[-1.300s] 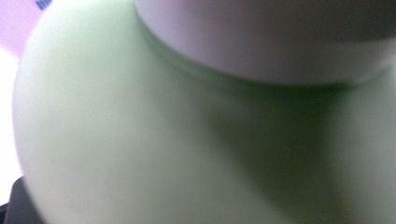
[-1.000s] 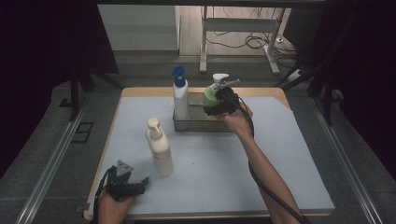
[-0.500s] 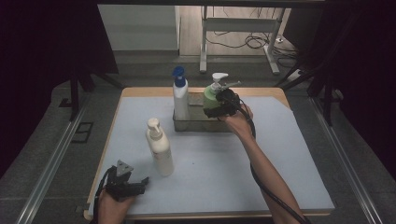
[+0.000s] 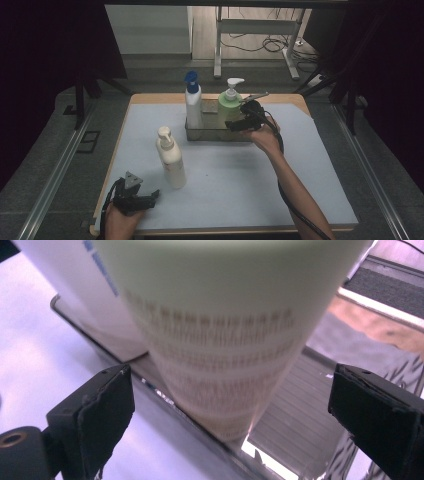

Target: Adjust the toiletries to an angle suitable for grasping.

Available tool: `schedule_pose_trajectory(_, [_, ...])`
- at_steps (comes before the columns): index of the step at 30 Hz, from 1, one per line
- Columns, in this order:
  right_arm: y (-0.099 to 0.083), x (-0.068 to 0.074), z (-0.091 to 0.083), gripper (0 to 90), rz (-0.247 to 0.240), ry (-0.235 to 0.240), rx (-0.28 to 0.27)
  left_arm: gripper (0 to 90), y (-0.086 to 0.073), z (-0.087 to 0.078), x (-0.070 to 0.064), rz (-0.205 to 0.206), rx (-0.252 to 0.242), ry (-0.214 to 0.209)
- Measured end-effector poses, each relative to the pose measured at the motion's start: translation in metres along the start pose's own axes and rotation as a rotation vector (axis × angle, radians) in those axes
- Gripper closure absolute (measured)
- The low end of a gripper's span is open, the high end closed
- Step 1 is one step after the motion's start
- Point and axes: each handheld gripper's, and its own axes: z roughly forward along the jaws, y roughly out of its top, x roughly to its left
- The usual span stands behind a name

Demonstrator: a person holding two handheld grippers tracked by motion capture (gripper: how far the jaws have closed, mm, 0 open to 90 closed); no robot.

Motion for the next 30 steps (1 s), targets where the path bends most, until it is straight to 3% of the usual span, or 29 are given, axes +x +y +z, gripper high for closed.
schedule_pose_trajectory(2, [-0.004,-0.001,-0.002,4.5,0.001,0.014,0.007,12.1,0.000,0.000,0.000,0.000,0.000,0.000])
schedule_pose_trajectory(6, [-0.010,-0.005,-0.008,16.4,0.001,0.005,0.008,12.1,0.000,0.000,0.000,0.000,0.000,0.000])
schedule_pose_trajectory(16, [-0.022,-0.018,-0.016,56.3,0.022,-0.029,0.004,12.1,0.000,0.000,0.000,0.000,0.000,0.001])
schedule_pose_trajectory(19, [-0.024,-0.020,-0.017,67.7,0.007,-0.069,-0.013,12.2,0.000,0.000,0.000,0.000,0.000,0.000])
schedule_pose_trajectory(23, [-0.021,-0.021,-0.014,86.1,0.010,-0.064,-0.008,12.2,0.000,0.000,0.000,0.000,0.000,0.000])
schedule_pose_trajectory(30, [-0.016,-0.025,0.001,89.4,0.043,-0.085,0.020,12.1,0.000,0.000,0.000,0.000,0.000,0.001])
